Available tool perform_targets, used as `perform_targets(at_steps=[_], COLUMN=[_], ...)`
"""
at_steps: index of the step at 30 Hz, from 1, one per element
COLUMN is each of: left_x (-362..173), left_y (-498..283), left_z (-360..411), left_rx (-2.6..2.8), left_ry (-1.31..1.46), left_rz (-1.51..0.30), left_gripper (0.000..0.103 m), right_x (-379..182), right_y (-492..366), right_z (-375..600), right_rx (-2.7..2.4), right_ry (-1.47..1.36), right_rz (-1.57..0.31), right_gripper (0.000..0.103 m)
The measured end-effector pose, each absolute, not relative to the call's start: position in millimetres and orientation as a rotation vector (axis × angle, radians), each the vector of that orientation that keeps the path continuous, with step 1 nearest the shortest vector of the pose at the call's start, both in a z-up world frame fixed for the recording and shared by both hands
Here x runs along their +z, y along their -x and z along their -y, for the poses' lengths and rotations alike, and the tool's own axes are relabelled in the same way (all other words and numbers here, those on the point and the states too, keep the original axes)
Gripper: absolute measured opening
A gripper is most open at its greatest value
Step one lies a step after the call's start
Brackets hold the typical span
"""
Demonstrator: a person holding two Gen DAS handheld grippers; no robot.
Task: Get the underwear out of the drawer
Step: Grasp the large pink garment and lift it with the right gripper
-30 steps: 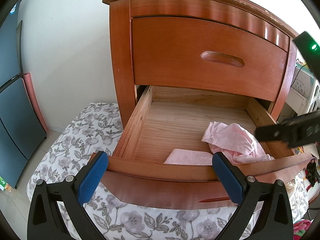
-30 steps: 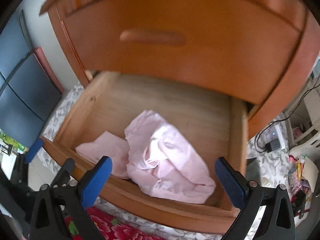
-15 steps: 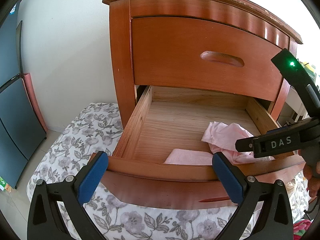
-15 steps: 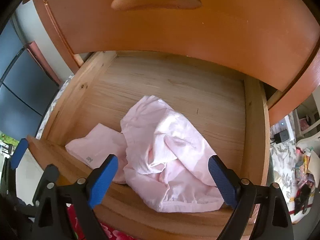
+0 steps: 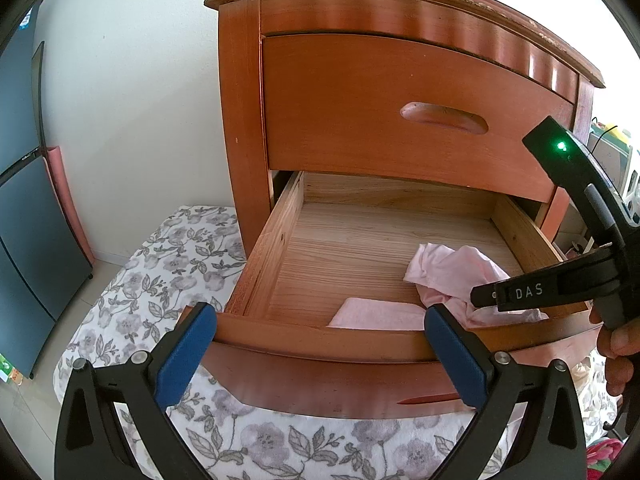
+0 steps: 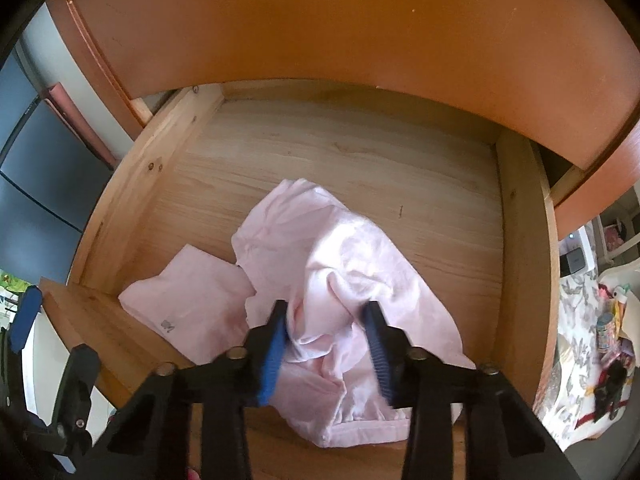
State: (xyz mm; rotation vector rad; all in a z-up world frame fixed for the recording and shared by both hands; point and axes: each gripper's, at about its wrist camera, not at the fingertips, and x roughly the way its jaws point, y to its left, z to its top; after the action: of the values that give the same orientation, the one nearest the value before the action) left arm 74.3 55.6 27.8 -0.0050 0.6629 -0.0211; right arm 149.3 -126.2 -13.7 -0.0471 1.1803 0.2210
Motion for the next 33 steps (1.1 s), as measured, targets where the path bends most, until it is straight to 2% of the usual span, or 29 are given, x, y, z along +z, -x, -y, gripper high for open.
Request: perform_targets(at_steps=[5, 8, 20, 33], left_x=[28, 28, 28, 28], left_y=[-74, -74, -74, -74], left_z=[-56, -56, -56, -56], left_rx=[-0.021, -0.021, -0.021, -0.021], left_ry=[0.005, 0.005, 0.005, 0.005], left_rz=[-0.663, -0.663, -0.663, -0.663], left_gripper=[0.103, 0.103, 0.103, 0.103], right_x=[-15, -12, 15, 41], right_y=[-148, -146, -131, -101], right_z=[124, 124, 149, 183], right_rx=[0.213, 0.211, 0.225, 0.208], right_ry=[0.057, 0.069, -0.011, -0.194], right_rz=[-1.174, -1.159, -1.037, -0.798], right_gripper=[0.018, 0.013, 0.010, 0.010])
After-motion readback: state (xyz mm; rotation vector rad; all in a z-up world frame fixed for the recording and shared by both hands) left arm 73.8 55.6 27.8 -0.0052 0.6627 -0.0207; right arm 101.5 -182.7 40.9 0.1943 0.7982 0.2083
